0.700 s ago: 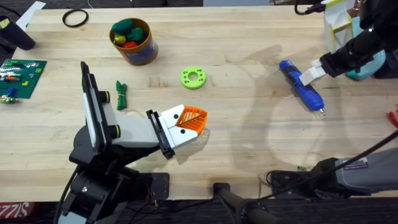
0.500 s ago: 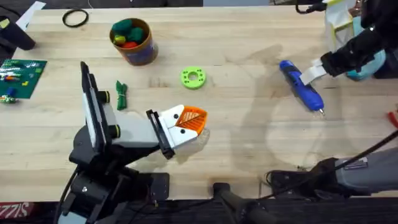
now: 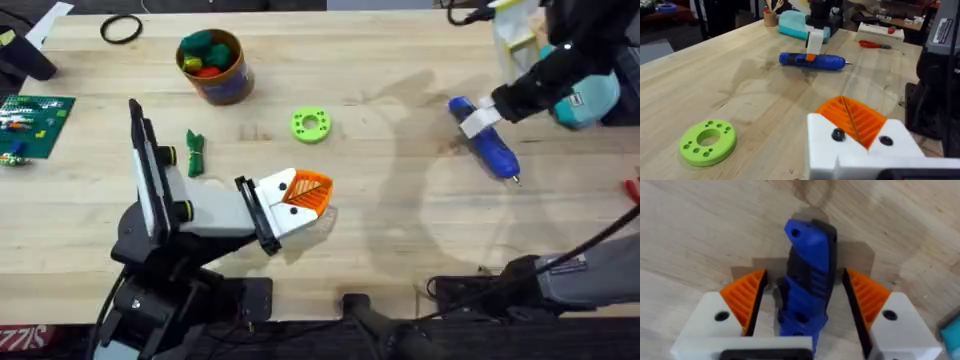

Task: Pick up the gripper from the table and insert it into the empty holder that is missing its gripper. Then pick up a screw, insert it into the mounting hole, and use the screwdriver to tighten it. Finally, clean up the table by picking up the vegetable and placing it into the bucket.

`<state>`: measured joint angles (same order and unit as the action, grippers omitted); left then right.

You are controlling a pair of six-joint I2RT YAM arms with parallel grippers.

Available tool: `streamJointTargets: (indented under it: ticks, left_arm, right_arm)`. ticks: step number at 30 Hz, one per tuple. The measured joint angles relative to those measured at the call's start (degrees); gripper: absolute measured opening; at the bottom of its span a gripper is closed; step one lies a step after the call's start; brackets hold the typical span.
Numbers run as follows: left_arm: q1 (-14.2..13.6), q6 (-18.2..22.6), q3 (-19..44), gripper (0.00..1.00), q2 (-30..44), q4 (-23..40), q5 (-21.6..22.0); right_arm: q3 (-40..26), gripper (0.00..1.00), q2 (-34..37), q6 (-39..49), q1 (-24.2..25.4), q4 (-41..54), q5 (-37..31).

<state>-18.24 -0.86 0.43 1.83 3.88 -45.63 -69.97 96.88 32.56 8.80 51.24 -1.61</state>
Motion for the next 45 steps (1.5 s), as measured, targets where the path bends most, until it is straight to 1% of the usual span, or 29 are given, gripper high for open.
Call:
streamJointTargets:
  ticks: [4,6,15,18,25,31,32,34,36,37,38,39,45]
  left_arm:
    - [0.00,-0.02,0.00,0.010,0.00,0.00,0.00]
    - [0.00,-0.02,0.00,0.010,0.00,0.00,0.00]
    - [0.00,-0.02,0.00,0.010,0.00,0.00,0.00]
    - [0.00,-0.02,0.00,0.010,0.00,0.00,0.00]
    - [0.00,0.00,0.00,0.010,-0.02,0.00,0.00]
    - [0.00,0.00,0.00,0.010,-0.02,0.00,0.00]
    - [0.00,-0.02,0.00,0.010,-0.02,0.00,0.00]
    - [0.00,-0.02,0.00,0.010,0.00,0.00,0.00]
    - [0.00,-0.02,0.00,0.010,0.00,0.00,0.00]
    - [0.00,-0.02,0.00,0.010,-0.02,0.00,0.00]
    - [0.00,-0.02,0.00,0.010,0.00,0.00,0.00]
    - [0.00,-0.02,0.00,0.010,0.00,0.00,0.00]
    - [0.00,-0.02,0.00,0.010,0.00,0.00,0.00]
  right_arm:
    - [0.00,0.958,0.00,0.02,-3.01,-0.37,-0.15]
    - [0.00,0.958,0.00,0.02,-3.74,-1.44,-0.28]
    - [0.00,0.958,0.40,0.02,-2.82,-3.76,-0.48]
    - [0.00,0.958,1.85,0.02,-2.73,-4.38,-0.46]
    - [-0.02,0.958,7.99,-0.02,-2.73,-6.14,-0.26]
    - [-0.22,0.958,8.02,0.02,-2.71,-6.33,-0.06]
    - [-0.22,0.929,8.02,0.02,-2.71,-6.42,0.02]
    - [-0.22,0.814,8.02,0.25,-2.73,-6.40,0.40]
    - [-0.22,0.525,8.04,0.07,-2.84,-6.88,0.47]
    - [-0.22,0.354,8.08,0.07,-2.82,-7.23,0.29]
    - [-0.22,0.221,8.13,0.07,-2.78,-7.70,0.12]
    - [-0.28,0.025,8.46,-0.02,-2.64,-8.11,-0.04]
    - [-0.36,0.029,8.50,-0.01,-2.62,-7.42,-0.08]
